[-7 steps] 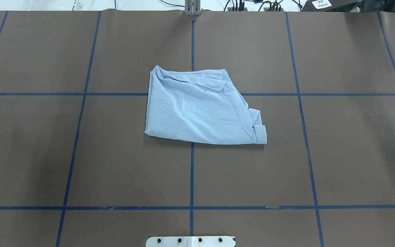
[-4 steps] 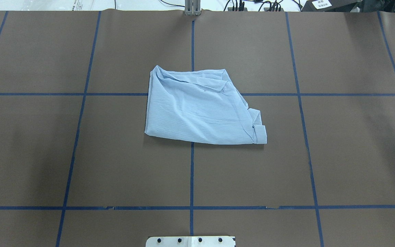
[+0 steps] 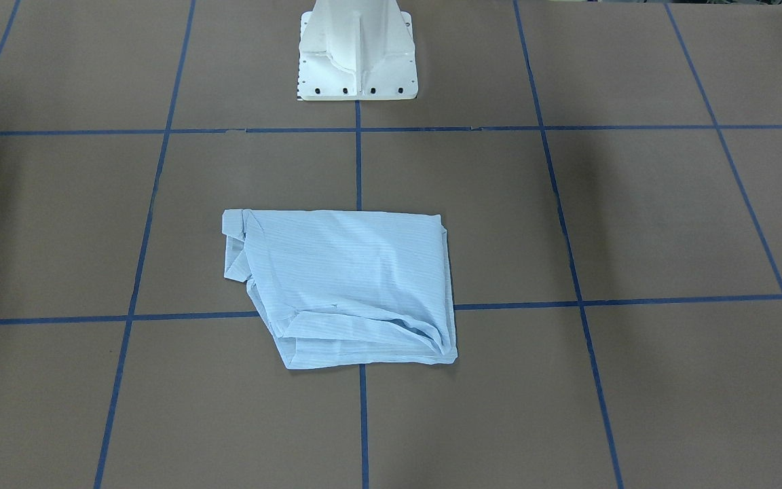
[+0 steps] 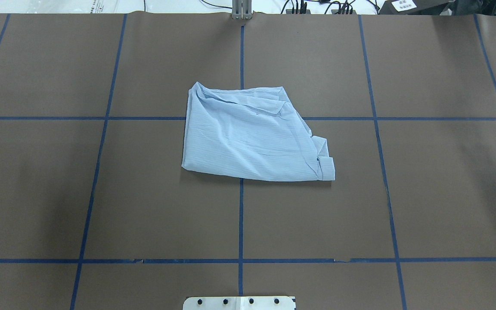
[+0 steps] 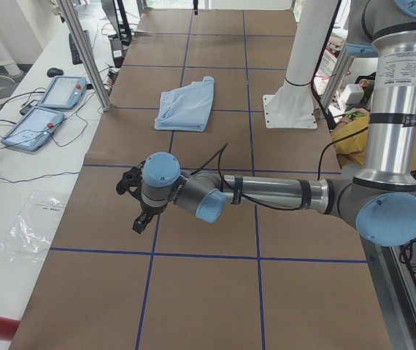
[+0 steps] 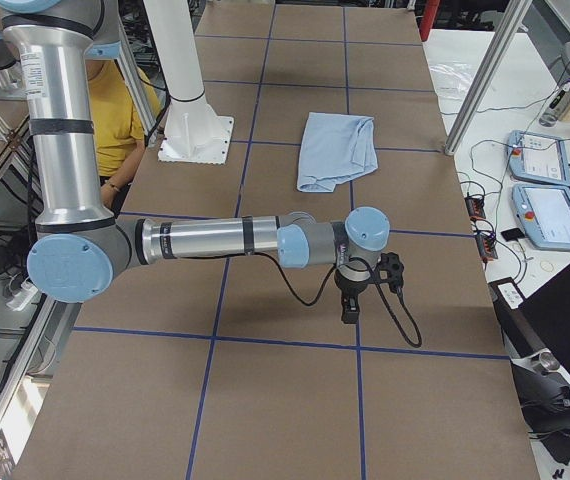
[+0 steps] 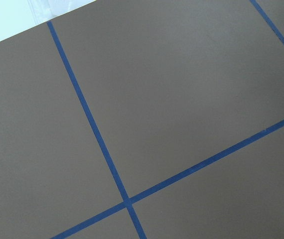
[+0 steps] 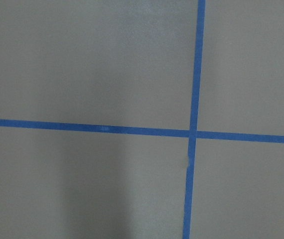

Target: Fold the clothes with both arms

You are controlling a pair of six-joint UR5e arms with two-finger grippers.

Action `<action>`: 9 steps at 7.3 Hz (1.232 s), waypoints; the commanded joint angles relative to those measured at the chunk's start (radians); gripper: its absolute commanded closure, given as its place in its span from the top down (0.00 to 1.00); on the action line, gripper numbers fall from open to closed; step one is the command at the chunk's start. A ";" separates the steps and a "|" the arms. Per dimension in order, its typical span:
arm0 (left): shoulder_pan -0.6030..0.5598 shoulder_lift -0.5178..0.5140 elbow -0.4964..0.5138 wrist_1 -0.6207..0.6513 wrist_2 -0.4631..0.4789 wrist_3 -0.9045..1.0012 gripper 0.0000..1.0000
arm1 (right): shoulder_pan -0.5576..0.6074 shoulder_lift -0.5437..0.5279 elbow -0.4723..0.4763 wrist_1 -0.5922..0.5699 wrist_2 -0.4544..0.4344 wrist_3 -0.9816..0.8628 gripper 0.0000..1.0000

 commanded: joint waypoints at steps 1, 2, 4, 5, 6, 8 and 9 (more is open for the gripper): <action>0.000 -0.003 -0.001 0.000 0.000 0.000 1.00 | -0.001 0.005 0.002 0.005 -0.004 -0.002 1.00; 0.000 -0.003 -0.001 0.000 -0.001 0.000 1.00 | 0.000 -0.002 0.000 0.005 0.002 0.000 1.00; 0.000 -0.004 -0.001 0.000 0.000 0.000 1.00 | 0.002 -0.001 0.009 0.007 0.003 0.001 1.00; 0.000 -0.004 -0.001 0.000 -0.001 0.000 1.00 | 0.000 0.015 0.014 -0.003 0.003 0.012 1.00; 0.000 -0.004 -0.001 0.000 -0.001 -0.002 1.00 | 0.000 0.015 0.013 -0.004 0.003 0.024 1.00; 0.000 -0.007 -0.001 0.000 0.000 -0.002 1.00 | 0.000 0.013 0.016 0.003 0.003 0.025 1.00; 0.000 -0.007 0.001 0.000 0.000 -0.002 1.00 | 0.000 0.013 0.014 0.005 0.002 0.023 1.00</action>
